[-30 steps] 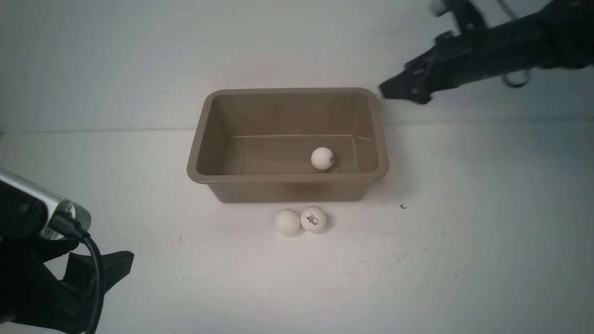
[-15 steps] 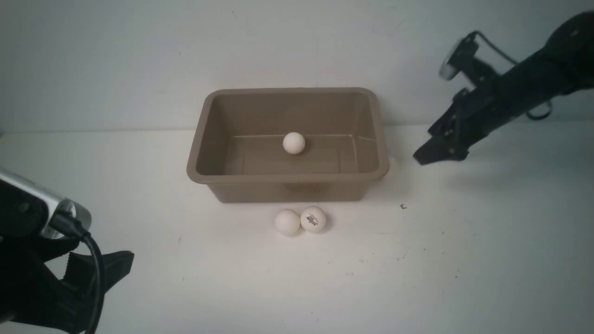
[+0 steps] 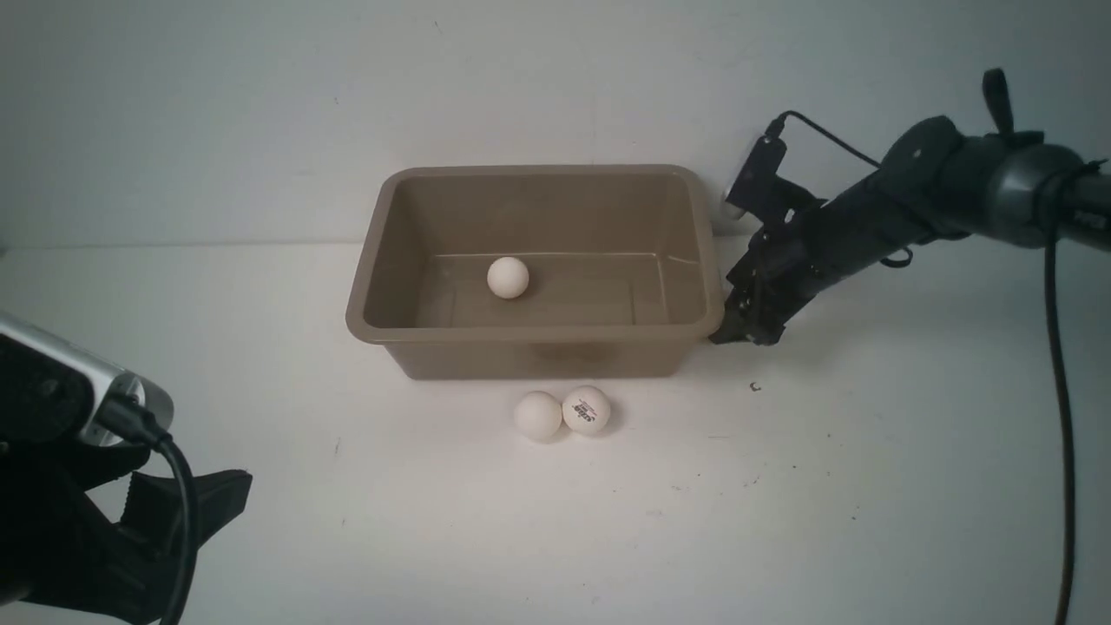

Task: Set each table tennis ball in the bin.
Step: Use the right arm to clamp the table tennis ball closest to it, then use the right arm to put the table tennis ball into the box

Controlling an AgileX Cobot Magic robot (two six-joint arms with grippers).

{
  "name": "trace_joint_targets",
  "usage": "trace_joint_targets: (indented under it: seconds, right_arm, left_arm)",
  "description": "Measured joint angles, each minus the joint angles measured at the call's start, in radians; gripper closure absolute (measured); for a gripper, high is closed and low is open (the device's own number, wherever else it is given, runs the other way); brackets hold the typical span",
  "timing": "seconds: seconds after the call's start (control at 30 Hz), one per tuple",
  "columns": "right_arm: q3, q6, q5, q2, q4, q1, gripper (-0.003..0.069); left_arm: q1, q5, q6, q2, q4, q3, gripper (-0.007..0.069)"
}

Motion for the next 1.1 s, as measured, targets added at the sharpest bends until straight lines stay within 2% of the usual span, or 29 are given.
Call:
trace_joint_targets:
  seconds: [0.07,0.1,0.2,0.23,0.27,0.43,0.6,0.77,0.8,0.83,0.93,1.1]
  right_arm:
    - [0.0,0.004,-0.024,0.005,0.0,0.001,0.0089]
    - [0.0,0.013,-0.034,0.01,-0.001,0.001,0.0117]
    - [0.0,0.038,-0.039,0.019,-0.01,0.001,0.0228]
    - [0.0,0.048,-0.039,0.021,-0.017,0.001,0.0295]
    - [0.0,0.059,-0.04,0.021,-0.028,0.0,0.0307]
    - [0.0,0.134,-0.085,-0.016,-0.072,-0.038,0.0294]
    - [0.0,0.189,-0.12,-0.112,-0.048,-0.087,0.0294]
    - [0.0,0.072,0.072,-0.214,0.196,-0.06,0.0294]
    - [0.0,0.067,0.072,-0.215,0.196,-0.056,0.0294]
    - [0.0,0.031,0.155,-0.217,0.291,-0.019,0.0294]
    - [0.0,0.011,0.185,-0.211,0.35,0.035,0.0294]
    - [0.0,-0.022,0.092,-0.172,0.371,0.104,0.0294]
  left_arm:
    - [0.0,0.0,0.0,0.0,0.0,0.0,0.0104]
    - [0.0,0.0,0.0,0.0,0.0,0.0,0.0104]
    - [0.0,0.001,0.0,0.0,0.0,0.0,0.0104]
    - [0.0,0.002,0.0,0.0,0.0,0.0,0.0104]
    - [0.0,0.002,0.0,0.0,0.0,0.0,0.0104]
    - [0.0,0.005,0.0,0.0,0.0,0.0,0.0104]
    - [0.0,0.013,0.0,0.0,0.0,0.0,0.0104]
    - [0.0,0.019,0.0,0.0,0.0,0.0,0.0104]
    - [0.0,0.019,0.0,0.0,0.0,0.0,0.0104]
    - [0.0,0.019,0.0,0.0,0.0,0.0,0.0104]
    - [0.0,0.019,0.0,0.0,-0.002,0.0,0.0104]
    - [0.0,0.019,0.0,0.0,-0.038,0.0,0.0104]
